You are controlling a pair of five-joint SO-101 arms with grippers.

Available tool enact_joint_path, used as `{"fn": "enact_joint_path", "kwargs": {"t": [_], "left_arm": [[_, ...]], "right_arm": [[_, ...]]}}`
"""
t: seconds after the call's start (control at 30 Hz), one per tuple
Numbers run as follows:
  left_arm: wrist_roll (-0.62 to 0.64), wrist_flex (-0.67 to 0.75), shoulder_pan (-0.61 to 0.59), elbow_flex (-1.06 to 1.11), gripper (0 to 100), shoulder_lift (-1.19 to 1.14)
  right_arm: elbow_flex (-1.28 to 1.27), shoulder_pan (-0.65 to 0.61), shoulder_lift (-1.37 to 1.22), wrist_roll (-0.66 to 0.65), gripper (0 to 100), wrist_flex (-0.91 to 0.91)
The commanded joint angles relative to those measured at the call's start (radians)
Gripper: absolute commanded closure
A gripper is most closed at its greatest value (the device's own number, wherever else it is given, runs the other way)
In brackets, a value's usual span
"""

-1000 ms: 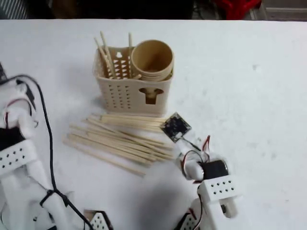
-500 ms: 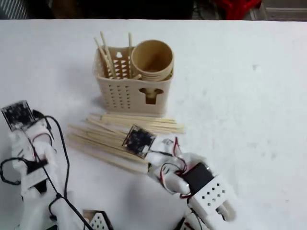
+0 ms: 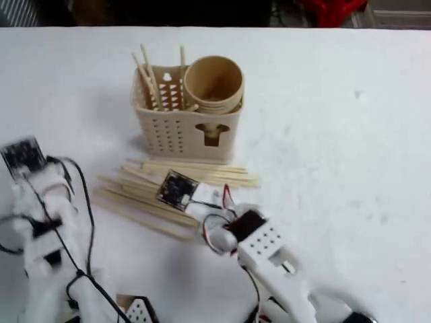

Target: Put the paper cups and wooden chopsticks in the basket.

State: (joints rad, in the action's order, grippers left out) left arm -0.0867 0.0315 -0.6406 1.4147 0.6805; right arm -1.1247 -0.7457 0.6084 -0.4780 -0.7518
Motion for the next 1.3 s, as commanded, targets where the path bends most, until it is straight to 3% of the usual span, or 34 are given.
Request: {"fn": "enact_joint_path", "kwargs": {"t": [0.0,0.07,0.17,0.47,0.7,1.27], "left_arm": [[-0.011,-0.743,0.056,-0.480,88,-0.002],[-0.011,-0.899,0.133,-0.597,88,-0.002],[0.003,-0.947,0.223,-0.635,88,-0.002],[0.141,-0.660,0.179,-0.509,88,-0.137],[0.166,-0.640,0.162,-0.486,88,-0.153],[0.169,-0.640,0.162,-0.485,88,-0.159]], "right_arm": [[0.052,-0.008,-0.074,-0.003,85.1,0.097],[0.089,-0.008,-0.117,-0.003,85.2,0.104],[0.147,-0.008,-0.176,-0.003,85.3,0.105],[0.236,-0.007,-0.401,-0.003,85.4,0.211],[0.261,-0.007,-0.483,0.002,98.3,0.213],[0.160,0.065,-0.045,0.057,98.3,-0.001]]}}
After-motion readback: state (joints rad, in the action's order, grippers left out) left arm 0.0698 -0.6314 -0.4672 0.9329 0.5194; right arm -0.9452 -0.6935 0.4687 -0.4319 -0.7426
